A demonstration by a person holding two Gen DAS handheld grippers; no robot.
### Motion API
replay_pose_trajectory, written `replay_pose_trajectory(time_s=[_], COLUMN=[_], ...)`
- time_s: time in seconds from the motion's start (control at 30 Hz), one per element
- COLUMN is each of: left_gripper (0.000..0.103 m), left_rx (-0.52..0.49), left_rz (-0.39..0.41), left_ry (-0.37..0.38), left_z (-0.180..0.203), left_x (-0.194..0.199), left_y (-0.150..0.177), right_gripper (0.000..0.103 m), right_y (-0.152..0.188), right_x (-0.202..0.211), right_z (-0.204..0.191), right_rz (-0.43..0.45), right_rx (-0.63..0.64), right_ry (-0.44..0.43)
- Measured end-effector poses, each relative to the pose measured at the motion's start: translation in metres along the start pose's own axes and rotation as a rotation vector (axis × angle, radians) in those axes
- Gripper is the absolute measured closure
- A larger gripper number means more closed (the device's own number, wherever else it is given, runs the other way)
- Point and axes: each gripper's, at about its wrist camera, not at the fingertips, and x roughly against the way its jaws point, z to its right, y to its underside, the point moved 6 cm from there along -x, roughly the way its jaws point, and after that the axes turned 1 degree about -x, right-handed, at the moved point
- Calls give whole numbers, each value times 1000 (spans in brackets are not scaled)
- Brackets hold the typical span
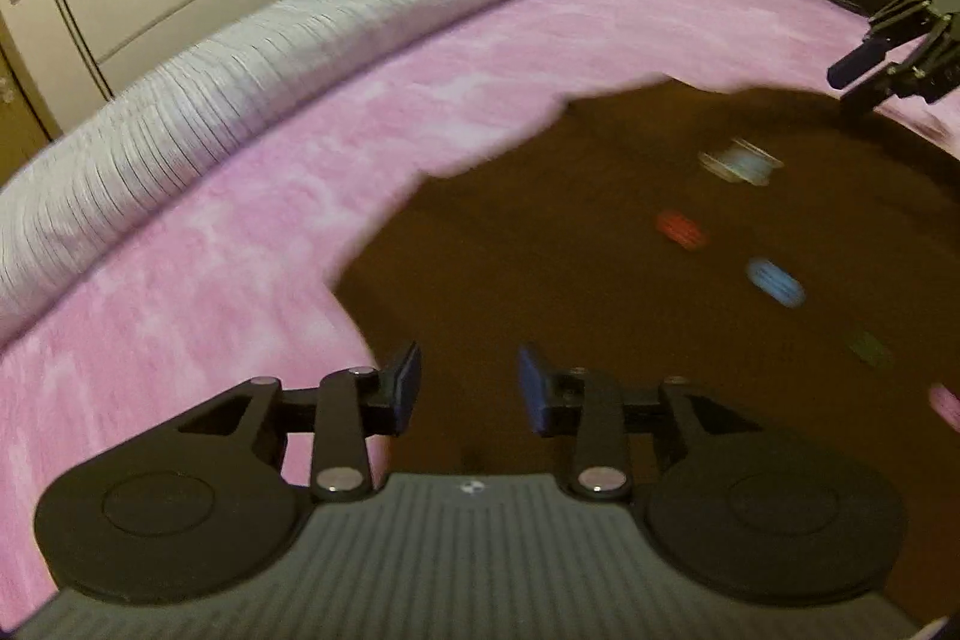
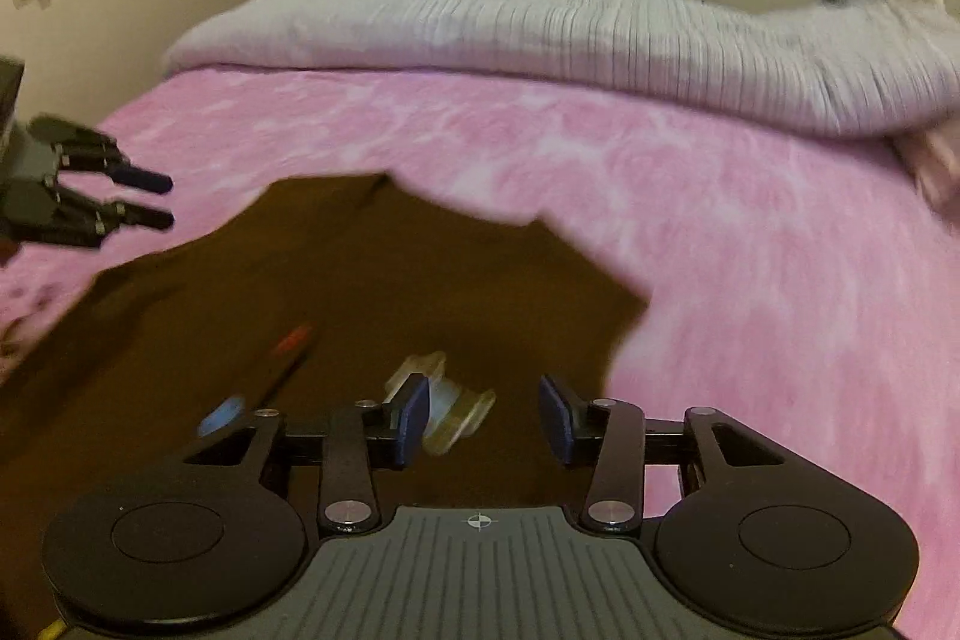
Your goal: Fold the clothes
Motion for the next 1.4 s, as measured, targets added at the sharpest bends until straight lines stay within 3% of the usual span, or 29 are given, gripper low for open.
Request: replay_pose_trajectory(time_s=[0.17,0.27,0.37,0.43,0.53,0.67,0.8,1.0,1.17,1.23,1.3,1.37,1.4], left_gripper=[71,71,71,70,69,66,63,61,61,58,58,76,88], left_rx=[21,-12,41,41,-50,-70,-27,-38,-82,-95,-65,-41,-40], left_rz=[-94,-83,-81,-59,-34,-21,-19,-39,-42,-88,-81,-80,-75], left_ry=[40,-32,-25,7,18,45,42,15,75,111,170,203,214], left_z=[63,83,90,99,109,90,34,-54,-88,-96,-100,-100,-99], left_x=[31,50,63,70,71,47,-7,-109,-181,-205,-212,-209,-206], left_y=[65,83,80,71,53,21,-13,-62,-91,-91,-87,-84,-83], right_gripper=[55,55,55,54,54,54,54,54,54,54,54,54,67], right_y=[92,118,128,121,103,69,18,-57,-90,-91,-91,-91,-91], right_x=[42,64,84,91,84,60,8,-83,-152,-161,-166,-172,-175], right_z=[-9,-3,3,10,31,62,89,114,129,131,131,132,133], right_rz=[-56,-30,25,69,90,101,75,16,-24,-38,-51,-64,-70], right_rx=[-171,-240,-311,-334,-354,-356,-341,-171,-78,-58,-40,-23,-14], right_ry=[13,30,29,49,40,-6,-64,-90,-128,-137,-147,-157,-162])
